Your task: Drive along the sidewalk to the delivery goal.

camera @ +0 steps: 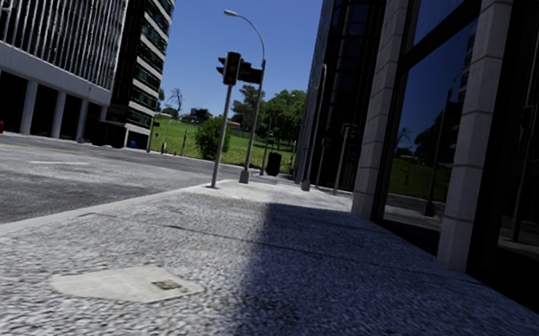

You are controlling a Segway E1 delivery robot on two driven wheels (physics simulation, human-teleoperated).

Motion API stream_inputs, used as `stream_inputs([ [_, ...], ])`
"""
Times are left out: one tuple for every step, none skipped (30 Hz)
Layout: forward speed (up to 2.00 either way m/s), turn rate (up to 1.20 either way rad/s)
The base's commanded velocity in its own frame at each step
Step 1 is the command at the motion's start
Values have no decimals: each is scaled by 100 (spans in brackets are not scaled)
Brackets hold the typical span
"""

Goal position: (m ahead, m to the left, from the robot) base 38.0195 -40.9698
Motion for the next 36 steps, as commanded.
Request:
stream_inputs([
  [200, 0],
  [200, 0],
  [200, 0],
  [200, 0],
  [200, 0],
  [200, 0],
  [200, 0],
  [200, 0],
  [200, 0],
  [200, 0],
  [200, 0],
  [200, 0],
  [200, 0],
  [200, 0],
  [200, 0],
  [200, 0],
  [200, 0],
  [200, 0],
  [200, 0],
  [200, 0],
  [200, 0],
  [200, 0],
  [200, 0],
  [200, 0],
  [200, 0],
  [200, 0],
  [200, 0],
  [200, 0],
  [200, 0],
  [200, 0],
  [200, 0],
  [200, 0],
  [200, 0],
  [200, 0],
  [200, 0],
  [200, 0],
])
